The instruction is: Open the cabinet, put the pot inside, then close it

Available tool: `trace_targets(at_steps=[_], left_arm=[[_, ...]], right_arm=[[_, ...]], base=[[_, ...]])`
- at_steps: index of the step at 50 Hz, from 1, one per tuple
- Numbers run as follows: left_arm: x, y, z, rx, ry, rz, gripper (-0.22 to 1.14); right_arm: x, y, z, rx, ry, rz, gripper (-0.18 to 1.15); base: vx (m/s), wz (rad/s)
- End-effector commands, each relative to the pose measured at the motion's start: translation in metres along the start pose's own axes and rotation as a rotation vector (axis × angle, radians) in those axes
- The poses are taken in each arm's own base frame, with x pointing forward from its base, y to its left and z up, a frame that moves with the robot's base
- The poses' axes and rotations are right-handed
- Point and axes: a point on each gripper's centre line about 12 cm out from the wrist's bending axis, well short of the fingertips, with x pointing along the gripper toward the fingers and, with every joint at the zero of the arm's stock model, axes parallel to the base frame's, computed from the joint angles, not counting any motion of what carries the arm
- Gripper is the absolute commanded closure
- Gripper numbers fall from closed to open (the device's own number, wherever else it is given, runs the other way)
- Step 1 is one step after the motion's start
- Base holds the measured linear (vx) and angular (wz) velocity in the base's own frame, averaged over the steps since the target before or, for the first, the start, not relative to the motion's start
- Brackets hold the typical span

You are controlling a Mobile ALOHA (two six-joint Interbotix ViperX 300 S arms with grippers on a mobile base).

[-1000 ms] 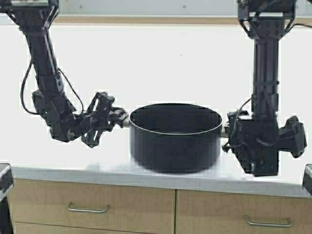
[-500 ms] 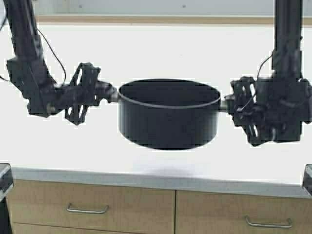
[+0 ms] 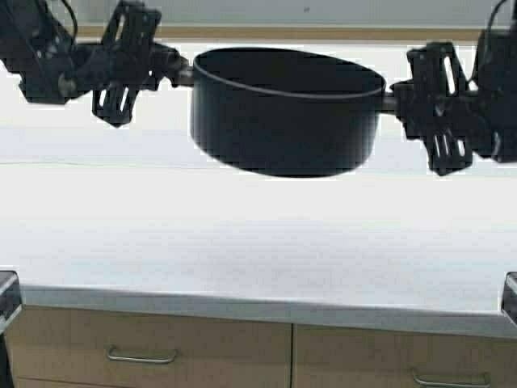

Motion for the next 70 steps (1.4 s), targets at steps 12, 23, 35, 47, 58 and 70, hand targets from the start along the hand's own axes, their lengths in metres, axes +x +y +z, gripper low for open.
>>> trace_targets(at_steps=[12, 23, 35, 47, 58, 70], left_arm=[[-0.009, -0.075, 0.019, 0.073, 0.002, -0.011, 0.88], [-0.009, -0.088, 0.016, 0.042, 0.008, -0.025, 0.88], [-0.007, -0.091, 0.013, 0.034, 0.017, -0.021, 0.88], [-0.006, -0.097, 0.013, 0.031, 0.019, -0.036, 0.88], [0.011, -0.133, 0.024, 0.027, 0.014, -0.087, 0.88], [0.054, -0.178, 0.040, 0.048, 0.004, -0.099, 0.88]], right_arm=[[0.017, 0.122, 0.005, -0.009, 0.083, 0.129, 0.90], [0.013, 0.161, 0.019, -0.112, 0.105, 0.067, 0.90], [0.013, 0.159, 0.022, -0.113, 0.082, 0.040, 0.90], [0.016, 0.167, 0.024, -0.116, 0.072, 0.064, 0.90], [0.029, 0.207, 0.032, -0.106, 0.065, 0.132, 0.90], [0.075, 0.259, 0.047, -0.148, 0.075, 0.121, 0.90]], base=[[0.02, -0.01], [0.01, -0.02], [0.01, -0.01], [0.07, -0.03], [0.20, -0.04], [0.20, -0.07]])
